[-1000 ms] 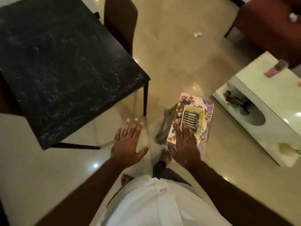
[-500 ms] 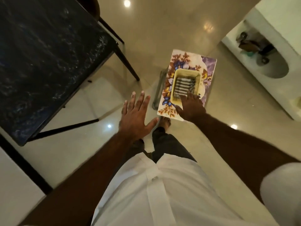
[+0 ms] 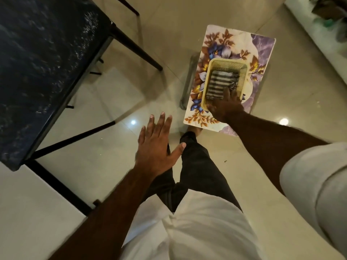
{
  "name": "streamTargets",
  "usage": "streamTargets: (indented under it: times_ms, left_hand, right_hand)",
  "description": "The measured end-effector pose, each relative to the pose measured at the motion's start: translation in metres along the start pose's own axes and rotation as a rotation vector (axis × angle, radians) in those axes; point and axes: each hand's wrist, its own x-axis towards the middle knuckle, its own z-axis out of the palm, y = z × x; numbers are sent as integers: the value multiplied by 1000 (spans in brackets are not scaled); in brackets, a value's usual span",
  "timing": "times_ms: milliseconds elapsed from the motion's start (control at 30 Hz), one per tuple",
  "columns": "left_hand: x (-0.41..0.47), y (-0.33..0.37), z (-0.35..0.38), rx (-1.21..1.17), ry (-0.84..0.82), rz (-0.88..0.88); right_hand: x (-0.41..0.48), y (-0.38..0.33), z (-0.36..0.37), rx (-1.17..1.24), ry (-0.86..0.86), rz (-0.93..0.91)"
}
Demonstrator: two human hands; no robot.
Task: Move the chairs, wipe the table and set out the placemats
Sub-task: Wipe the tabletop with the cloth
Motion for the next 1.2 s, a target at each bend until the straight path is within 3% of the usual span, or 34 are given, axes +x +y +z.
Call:
streamTargets:
  times_ms: [400, 600, 767, 933, 1067, 1200]
  left_hand:
    - [-8, -27, -3, -132, -3, -71]
    - [-23, -41, -17, -213, 101, -97]
    - [-49, -62, -31, -263, 205, -126]
    - [-76, -102, -46, -337, 291, -188]
    - [-93, -141, -58, -424, 353, -252]
    - [-107, -195, -73, -448, 405, -279]
  right_hand:
    - [-15, 7, -8, 10, 313, -47]
    - [-56, -12, -48, 480, 560, 18]
    - [-100, -46, -82, 999, 451, 40]
    - [-133, -90, -100, 1365, 199, 56]
    - [-151, -139, -114, 1437, 74, 14]
    - [-164, -206, -131, 1289, 140, -102]
